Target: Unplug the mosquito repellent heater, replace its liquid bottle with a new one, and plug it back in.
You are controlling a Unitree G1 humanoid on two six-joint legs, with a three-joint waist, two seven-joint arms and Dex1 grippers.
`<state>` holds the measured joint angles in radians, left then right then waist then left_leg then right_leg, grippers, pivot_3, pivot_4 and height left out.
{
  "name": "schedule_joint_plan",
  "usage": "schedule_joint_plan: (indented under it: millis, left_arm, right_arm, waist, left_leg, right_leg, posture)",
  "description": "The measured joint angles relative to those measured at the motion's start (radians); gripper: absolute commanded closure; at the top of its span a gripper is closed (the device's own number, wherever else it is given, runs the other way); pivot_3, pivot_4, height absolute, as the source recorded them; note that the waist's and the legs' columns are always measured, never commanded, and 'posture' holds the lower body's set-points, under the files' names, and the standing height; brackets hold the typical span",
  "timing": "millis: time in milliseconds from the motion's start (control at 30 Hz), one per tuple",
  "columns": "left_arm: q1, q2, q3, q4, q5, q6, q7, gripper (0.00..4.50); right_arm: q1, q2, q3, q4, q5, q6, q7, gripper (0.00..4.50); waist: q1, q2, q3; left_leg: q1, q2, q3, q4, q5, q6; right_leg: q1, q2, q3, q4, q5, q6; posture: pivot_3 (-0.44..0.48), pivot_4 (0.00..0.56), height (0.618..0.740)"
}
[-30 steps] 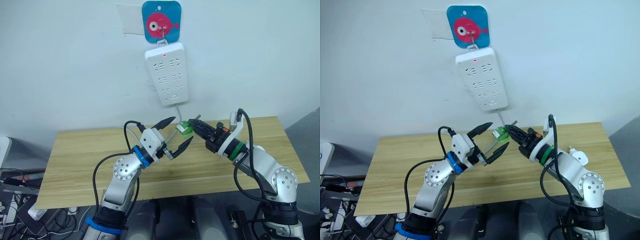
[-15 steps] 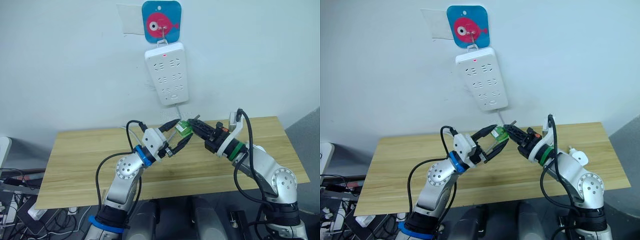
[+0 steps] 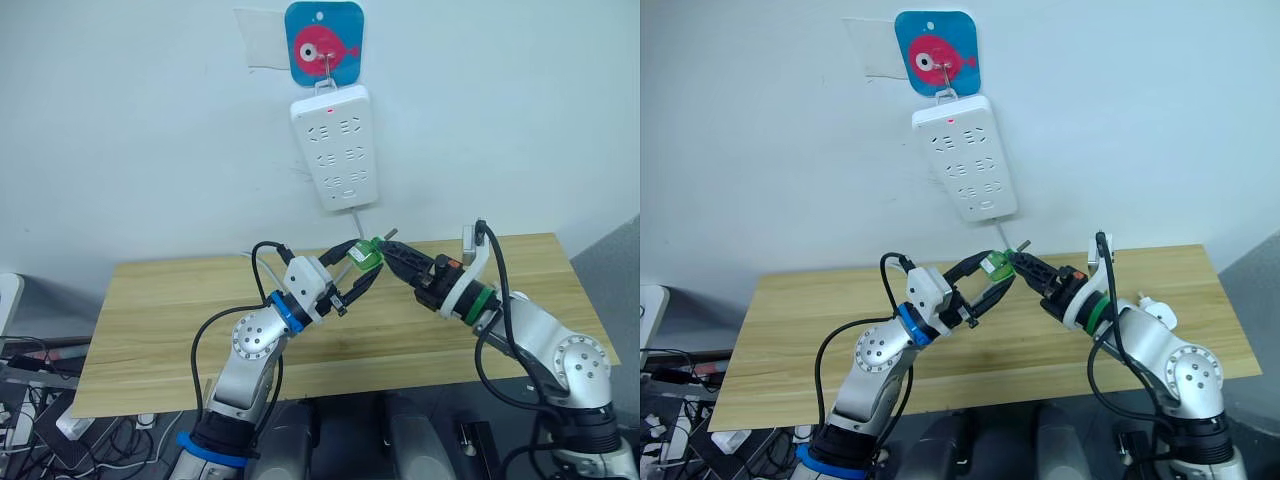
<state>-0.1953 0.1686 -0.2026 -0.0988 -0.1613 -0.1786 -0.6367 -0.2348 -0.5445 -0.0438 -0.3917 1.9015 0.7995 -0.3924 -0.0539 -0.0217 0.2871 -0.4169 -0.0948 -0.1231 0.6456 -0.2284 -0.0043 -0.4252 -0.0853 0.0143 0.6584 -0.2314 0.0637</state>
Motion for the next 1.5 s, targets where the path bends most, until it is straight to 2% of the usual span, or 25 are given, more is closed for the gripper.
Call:
schedule_joint_plan:
  millis: [33,67,133,233,300,433,633,833,1067,1500]
  left_arm:
    - [0.001,0.008,0.002,0.004,-0.004,-0.001,-0.009,2.25]
    - [0.005,0.016,0.006,0.006,-0.011,-0.002,-0.013,2.25]
    - [0.010,0.030,0.015,0.015,-0.020,-0.003,-0.025,2.25]
    - [0.018,0.045,0.016,0.014,-0.039,-0.003,-0.044,2.25]
    - [0.037,0.058,0.012,-0.011,-0.071,0.000,-0.079,2.25]
    - [0.067,0.087,0.007,-0.052,-0.117,0.014,-0.134,2.25]
    - [0.074,0.129,-0.012,-0.068,-0.152,0.020,-0.215,2.25]
    - [0.054,0.136,-0.008,-0.069,-0.153,0.036,-0.228,2.25]
    - [0.095,0.140,-0.009,-0.116,-0.153,0.057,-0.220,2.25]
    - [0.128,0.145,-0.018,-0.172,-0.153,0.106,-0.206,2.25]
  right_arm:
    - [0.012,-0.090,-0.007,0.000,0.002,0.046,0.026,0.11]
    - [0.024,-0.165,-0.018,0.003,0.000,0.084,0.047,0.02]
    - [0.049,-0.324,-0.054,0.009,-0.020,0.172,0.129,0.02]
    - [0.066,-0.492,-0.092,0.038,-0.093,0.275,0.262,0.02]
    - [0.076,-0.627,-0.090,0.102,-0.239,0.340,0.394,0.02]
    - [0.054,-0.714,-0.029,0.234,-0.550,0.325,0.598,0.02]
    - [-0.070,-0.703,0.176,0.433,-1.016,0.160,0.877,0.02]
    - [-0.196,-0.590,0.320,0.624,-1.343,-0.010,1.080,0.02]
    - [-0.295,-0.502,0.323,0.805,-1.516,-0.006,1.166,0.02]
    - [-0.390,-0.356,0.319,1.024,-1.688,-0.044,1.269,0.02]
  waist:
    - [0.001,0.000,0.000]
    - [0.002,0.001,0.000]
    - [0.000,0.001,0.000]
    - [0.000,0.001,-0.001]
    - [0.000,0.001,-0.001]
    - [0.000,0.001,-0.001]
    - [-0.001,0.001,0.000]
    - [0.000,0.000,0.000]
    - [0.003,0.000,0.001]
    - [0.007,0.000,0.003]
  left_leg:
    - [0.000,0.000,0.000,0.000,0.000,0.000]
    - [0.000,0.000,0.000,0.000,0.000,0.001]
    - [0.000,0.000,0.001,0.000,-0.001,0.001]
    - [0.000,0.001,0.001,0.001,-0.001,0.002]
    - [0.000,0.001,0.002,0.001,-0.001,0.002]
    - [0.000,0.001,0.002,0.001,-0.002,0.003]
    - [0.000,0.000,0.003,0.001,-0.002,0.003]
    - [0.000,0.000,0.003,0.001,-0.002,0.003]
    - [0.000,0.000,0.002,0.001,-0.002,0.003]
    - [0.000,0.000,0.002,0.001,-0.002,0.003]
  right_leg:
    - [0.000,0.000,0.000,0.000,0.000,0.000]
    - [0.000,0.000,0.000,0.000,0.000,0.001]
    - [0.000,0.000,0.000,-0.001,0.000,0.001]
    - [0.002,0.000,0.000,-0.001,0.000,0.001]
    - [0.002,0.000,0.000,-0.002,-0.001,0.001]
    - [0.002,0.000,0.000,-0.002,-0.001,0.001]
    - [0.001,-0.001,0.001,-0.002,-0.001,0.002]
    - [0.001,-0.001,0.001,-0.002,-0.001,0.002]
    - [0.001,-0.001,0.001,-0.002,-0.001,0.002]
    - [0.001,-0.002,0.001,-0.003,-0.001,0.001]
  posture:
    - [-0.108,0.257,0.740]
    - [-0.111,0.258,0.740]
    - [-0.113,0.258,0.740]
    - [-0.116,0.259,0.740]
    - [-0.112,0.260,0.740]
    - [-0.105,0.263,0.740]
    - [-0.089,0.286,0.740]
    - [-0.078,0.304,0.740]
    - [-0.063,0.317,0.740]
    - [-0.050,0.331,0.740]
